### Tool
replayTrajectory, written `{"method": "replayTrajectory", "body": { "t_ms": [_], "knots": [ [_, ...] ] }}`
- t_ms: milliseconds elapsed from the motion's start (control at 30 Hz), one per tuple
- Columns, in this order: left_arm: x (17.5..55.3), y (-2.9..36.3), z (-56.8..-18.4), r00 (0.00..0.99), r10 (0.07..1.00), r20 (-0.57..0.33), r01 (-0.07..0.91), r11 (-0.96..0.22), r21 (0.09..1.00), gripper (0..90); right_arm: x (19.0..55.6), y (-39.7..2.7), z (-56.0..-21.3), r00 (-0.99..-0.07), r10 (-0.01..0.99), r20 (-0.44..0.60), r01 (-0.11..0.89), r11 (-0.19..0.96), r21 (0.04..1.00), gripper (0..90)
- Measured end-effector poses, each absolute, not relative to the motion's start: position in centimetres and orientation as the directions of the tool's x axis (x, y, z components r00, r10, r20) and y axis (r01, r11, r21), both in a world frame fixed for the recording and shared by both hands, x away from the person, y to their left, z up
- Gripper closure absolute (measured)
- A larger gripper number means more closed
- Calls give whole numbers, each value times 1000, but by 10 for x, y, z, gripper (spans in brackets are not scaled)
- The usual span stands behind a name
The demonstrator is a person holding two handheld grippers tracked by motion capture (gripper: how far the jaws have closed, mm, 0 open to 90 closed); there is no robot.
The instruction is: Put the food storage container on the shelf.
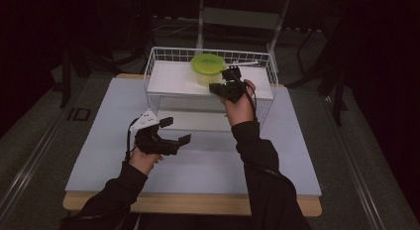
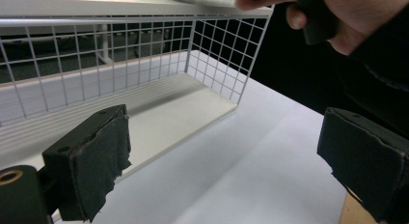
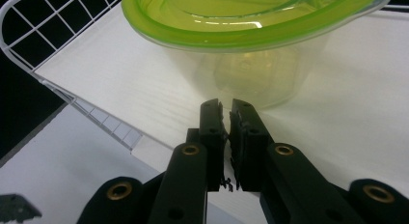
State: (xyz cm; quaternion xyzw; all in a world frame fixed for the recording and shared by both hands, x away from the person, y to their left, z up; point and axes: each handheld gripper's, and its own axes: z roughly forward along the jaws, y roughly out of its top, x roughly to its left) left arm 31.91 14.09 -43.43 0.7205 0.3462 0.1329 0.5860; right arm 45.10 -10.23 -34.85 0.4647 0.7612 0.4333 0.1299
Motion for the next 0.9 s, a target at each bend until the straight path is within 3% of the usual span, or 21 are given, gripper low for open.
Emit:
{"method": "replayTrajectory", "body": {
  "t_ms": [233, 433, 567, 733, 900],
  "knots": [
    [317, 141, -435, 724, 656, -212, 344, -78, 936, 57, 453, -96, -348, -549, 813, 194, 588, 211, 781, 835],
    [316, 141, -438, 720, 663, -204, 340, -81, 937, 56, 441, -96, -346, -584, 782, 218, 575, 209, 791, 760],
    [315, 141, -439, 725, 655, -211, 341, -75, 937, 56, 423, -99, -345, -619, 761, 193, 544, 238, 805, 616],
    [310, 143, -437, 730, 650, -213, 335, -69, 940, 56, 399, -104, -347, -675, 722, 154, 481, 272, 833, 370],
    [304, 144, -437, 744, 633, -215, 330, -68, 941, 56, 386, -108, -353, -716, 687, 121, 436, 305, 846, 256]
  ]
}}
